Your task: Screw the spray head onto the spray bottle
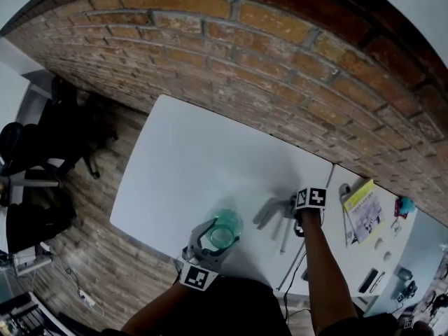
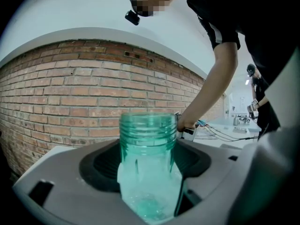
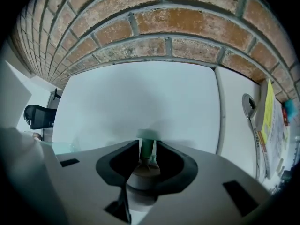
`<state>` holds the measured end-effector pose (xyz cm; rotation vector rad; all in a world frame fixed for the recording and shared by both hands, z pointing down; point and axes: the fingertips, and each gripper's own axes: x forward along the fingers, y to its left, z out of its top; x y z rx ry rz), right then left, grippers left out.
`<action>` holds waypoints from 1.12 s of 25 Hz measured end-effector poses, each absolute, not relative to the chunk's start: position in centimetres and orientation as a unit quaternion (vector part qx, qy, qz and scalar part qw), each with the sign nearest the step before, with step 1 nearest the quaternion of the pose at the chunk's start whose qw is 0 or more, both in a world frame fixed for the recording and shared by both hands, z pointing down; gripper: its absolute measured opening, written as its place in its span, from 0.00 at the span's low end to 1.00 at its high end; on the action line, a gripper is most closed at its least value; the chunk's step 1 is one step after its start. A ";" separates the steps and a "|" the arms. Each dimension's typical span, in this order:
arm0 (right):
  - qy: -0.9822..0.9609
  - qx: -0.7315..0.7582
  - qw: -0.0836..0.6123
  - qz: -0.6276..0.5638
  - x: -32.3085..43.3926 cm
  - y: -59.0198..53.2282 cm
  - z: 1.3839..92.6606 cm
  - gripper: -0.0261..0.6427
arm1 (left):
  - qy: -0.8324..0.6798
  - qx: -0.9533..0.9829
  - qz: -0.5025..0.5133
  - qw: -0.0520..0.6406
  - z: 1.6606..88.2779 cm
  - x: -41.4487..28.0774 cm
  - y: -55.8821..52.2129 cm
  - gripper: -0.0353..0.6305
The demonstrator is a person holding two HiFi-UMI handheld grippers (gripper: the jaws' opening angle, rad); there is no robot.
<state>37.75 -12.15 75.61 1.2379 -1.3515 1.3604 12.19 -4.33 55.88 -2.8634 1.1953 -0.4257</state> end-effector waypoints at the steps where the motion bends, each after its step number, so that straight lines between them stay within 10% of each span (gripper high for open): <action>1: -0.543 0.490 0.420 0.538 37.4 -12.4 75.8 0.21 | 0.384 -0.913 -0.139 0.005 55.9 11.9 -4.2 0.53; 28: -0.614 0.557 0.259 0.495 39.7 -9.0 67.4 0.14 | 0.360 -0.923 -0.129 -0.047 58.0 14.1 -3.7 0.53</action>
